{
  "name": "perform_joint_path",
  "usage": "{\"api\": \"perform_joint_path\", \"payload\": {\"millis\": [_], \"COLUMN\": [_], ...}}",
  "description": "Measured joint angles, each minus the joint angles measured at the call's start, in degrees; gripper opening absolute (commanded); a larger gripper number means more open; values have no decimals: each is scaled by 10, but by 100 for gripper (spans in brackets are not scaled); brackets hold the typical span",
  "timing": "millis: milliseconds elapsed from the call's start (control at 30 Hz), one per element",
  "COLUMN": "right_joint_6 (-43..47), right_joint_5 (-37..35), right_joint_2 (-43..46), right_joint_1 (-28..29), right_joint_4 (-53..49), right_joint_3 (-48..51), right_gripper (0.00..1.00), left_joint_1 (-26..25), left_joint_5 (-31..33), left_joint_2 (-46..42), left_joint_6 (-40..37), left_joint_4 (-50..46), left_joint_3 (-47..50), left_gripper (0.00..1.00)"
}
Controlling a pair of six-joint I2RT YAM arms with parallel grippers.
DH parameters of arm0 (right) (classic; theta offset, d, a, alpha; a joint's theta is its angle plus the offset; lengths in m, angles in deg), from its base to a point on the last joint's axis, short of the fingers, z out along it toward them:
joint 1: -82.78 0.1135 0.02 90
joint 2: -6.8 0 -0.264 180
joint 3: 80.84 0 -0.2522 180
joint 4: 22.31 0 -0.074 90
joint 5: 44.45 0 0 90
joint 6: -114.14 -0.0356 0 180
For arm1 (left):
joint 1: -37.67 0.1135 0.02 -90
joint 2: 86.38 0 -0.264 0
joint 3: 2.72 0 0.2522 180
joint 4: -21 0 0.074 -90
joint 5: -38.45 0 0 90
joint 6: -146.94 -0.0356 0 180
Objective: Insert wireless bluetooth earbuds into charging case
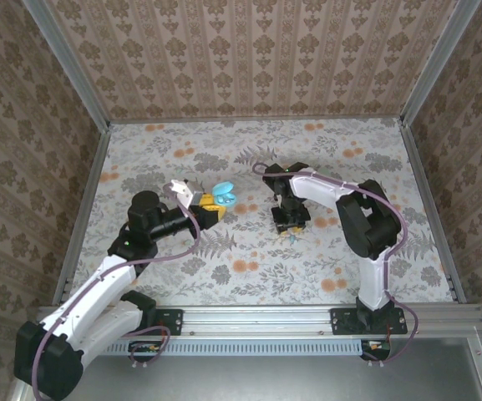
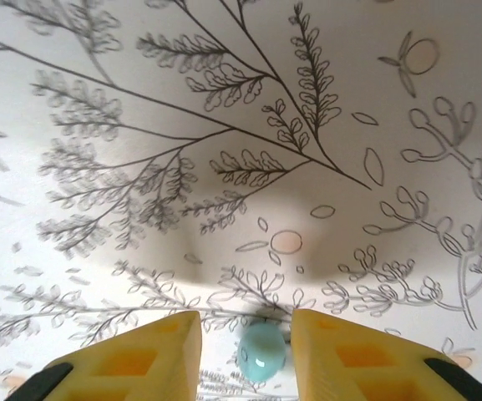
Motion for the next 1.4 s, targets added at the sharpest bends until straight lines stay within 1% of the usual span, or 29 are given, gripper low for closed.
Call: {"api": "perform_joint_path", "payload": {"millis": [200,567,867,1167,1400], "right_joint_6": [2,-4,-4,-4,-4], "right_joint_5": [-5,-9,-9,-8,1], "right_joint_2": [32,33,14,7,6], "right_joint_1": [0,2,5,8,8], "right_joint_4": [-12,-14,-8,5,17], "right_joint_3": [0,30,32,46,54], "right_gripper": [36,36,33,27,19], "left_joint_1": [0,-1,-1,-1,-4], "left_joint_5": [0,0,0,0,0], "left_joint_2": [9,22,22,22,22], "left_joint_6": [-4,-4,-8,-8,-8], "left_joint_4": [0,0,0,0,0], "left_joint_3": [0,0,0,0,0], "left_gripper": [11,11,11,11,11]}}
